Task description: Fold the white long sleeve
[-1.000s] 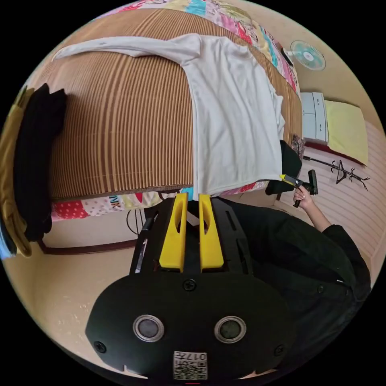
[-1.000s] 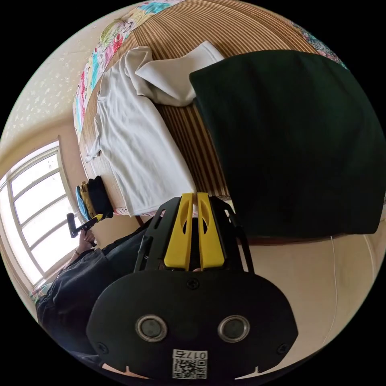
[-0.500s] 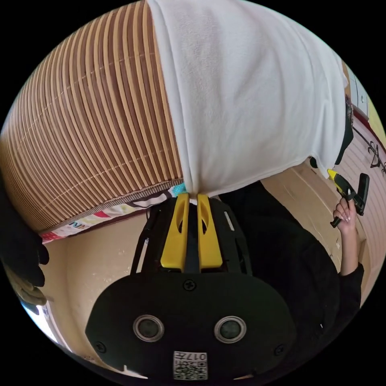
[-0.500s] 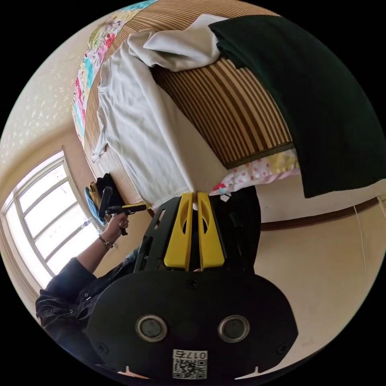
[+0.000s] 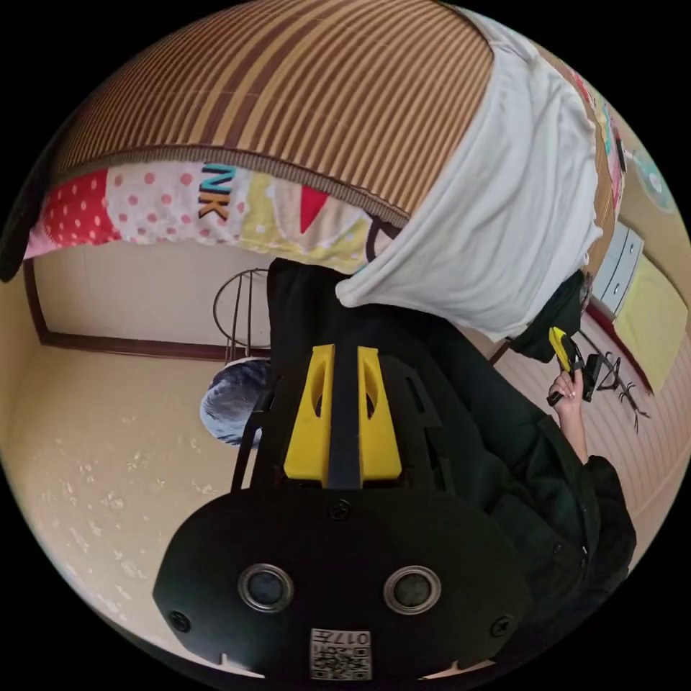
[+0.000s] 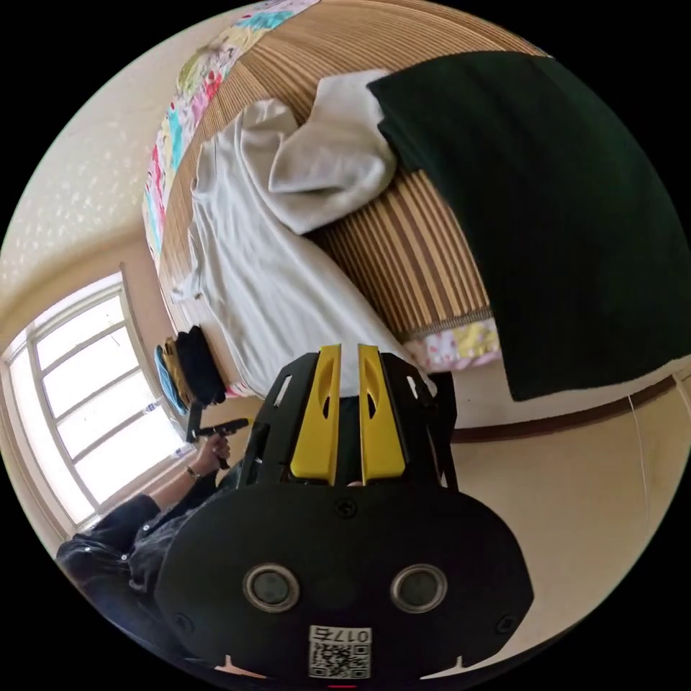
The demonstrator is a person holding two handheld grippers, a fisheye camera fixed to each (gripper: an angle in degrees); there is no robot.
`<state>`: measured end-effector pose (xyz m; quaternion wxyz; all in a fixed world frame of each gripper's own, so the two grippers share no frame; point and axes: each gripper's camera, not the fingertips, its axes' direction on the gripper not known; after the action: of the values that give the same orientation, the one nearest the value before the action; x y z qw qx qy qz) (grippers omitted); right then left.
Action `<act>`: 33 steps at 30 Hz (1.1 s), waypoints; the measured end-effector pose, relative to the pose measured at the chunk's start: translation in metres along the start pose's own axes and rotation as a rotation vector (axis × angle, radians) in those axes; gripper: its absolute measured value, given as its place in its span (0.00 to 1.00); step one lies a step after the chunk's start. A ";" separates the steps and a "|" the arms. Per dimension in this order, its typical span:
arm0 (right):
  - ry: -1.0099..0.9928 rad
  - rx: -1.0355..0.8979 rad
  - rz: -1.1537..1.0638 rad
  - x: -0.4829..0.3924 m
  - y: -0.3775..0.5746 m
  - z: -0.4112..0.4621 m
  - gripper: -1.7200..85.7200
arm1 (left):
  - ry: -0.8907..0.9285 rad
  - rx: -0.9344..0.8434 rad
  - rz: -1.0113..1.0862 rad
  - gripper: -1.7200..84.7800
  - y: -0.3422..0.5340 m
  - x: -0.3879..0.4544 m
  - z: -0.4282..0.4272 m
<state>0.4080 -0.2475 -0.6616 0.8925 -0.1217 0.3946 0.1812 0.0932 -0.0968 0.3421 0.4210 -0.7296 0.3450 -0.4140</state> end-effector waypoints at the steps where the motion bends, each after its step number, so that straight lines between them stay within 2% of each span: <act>1: -0.020 0.025 -0.002 -0.002 -0.010 -0.005 0.06 | 0.027 0.036 -0.042 0.09 0.004 -0.012 0.002; 4: -0.044 0.143 -0.104 -0.030 -0.059 -0.036 0.08 | 0.113 0.126 -0.106 0.08 0.009 -0.028 0.008; 5: -0.009 0.187 -0.143 -0.044 -0.075 -0.049 0.09 | 0.181 0.162 -0.089 0.04 0.007 -0.028 0.009; 7: 0.071 0.251 -0.149 -0.058 -0.097 -0.064 0.13 | 0.314 0.168 0.036 0.02 -0.005 -0.019 0.009; 8: 0.112 0.285 -0.137 -0.061 -0.109 -0.070 0.15 | 0.323 0.148 0.111 0.01 -0.014 -0.008 0.008; 13: 0.257 0.199 -0.101 -0.039 -0.150 -0.049 0.18 | 0.254 0.114 0.404 0.01 -0.046 0.040 -0.011; 16: 0.345 0.204 -0.120 -0.035 -0.148 -0.032 0.16 | 0.247 0.102 0.518 0.01 -0.073 0.063 -0.016; 20: 0.428 0.177 -0.182 -0.050 -0.134 -0.024 0.07 | 0.152 0.029 0.653 0.01 -0.111 0.086 0.000; 22: 0.286 0.180 -0.217 -0.060 -0.123 -0.041 0.05 | 0.144 0.000 0.676 0.01 -0.124 0.089 0.008; 23: 0.117 0.239 -0.231 -0.067 -0.110 -0.065 0.05 | 0.164 0.009 0.692 0.01 -0.128 0.090 0.010; 24: -0.050 0.338 -0.247 -0.072 -0.090 -0.096 0.04 | 0.176 0.019 0.697 0.01 -0.129 0.089 0.010; 25: -0.123 0.397 -0.255 -0.073 -0.078 -0.111 0.04 | 0.198 0.040 0.689 0.01 -0.132 0.085 0.011; 26: -0.228 0.524 -0.263 -0.071 -0.050 -0.143 0.04 | 0.236 0.054 0.659 0.01 -0.134 0.079 0.013; 27: -0.250 0.652 -0.242 -0.064 -0.022 -0.171 0.04 | 0.264 0.059 0.634 0.01 -0.135 0.076 0.015; 28: -0.233 0.724 -0.209 -0.057 -0.007 -0.184 0.04 | 0.325 0.067 0.578 0.01 -0.136 0.069 0.019; 30: -0.055 0.988 0.066 -0.010 0.050 -0.216 0.04 | 0.370 0.078 0.523 0.01 -0.134 0.065 0.024; 31: -0.007 1.020 0.187 0.007 0.061 -0.217 0.03 | 0.361 0.094 0.517 0.01 -0.131 0.066 0.024; 33: 0.018 1.016 0.731 0.074 0.098 -0.194 0.03 | 0.322 0.114 0.531 0.01 -0.125 0.070 0.024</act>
<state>0.2843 -0.2116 -0.8523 0.7157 0.4594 0.4551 0.2636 0.1632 -0.0981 0.4693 0.4946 -0.5143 0.5618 -0.4187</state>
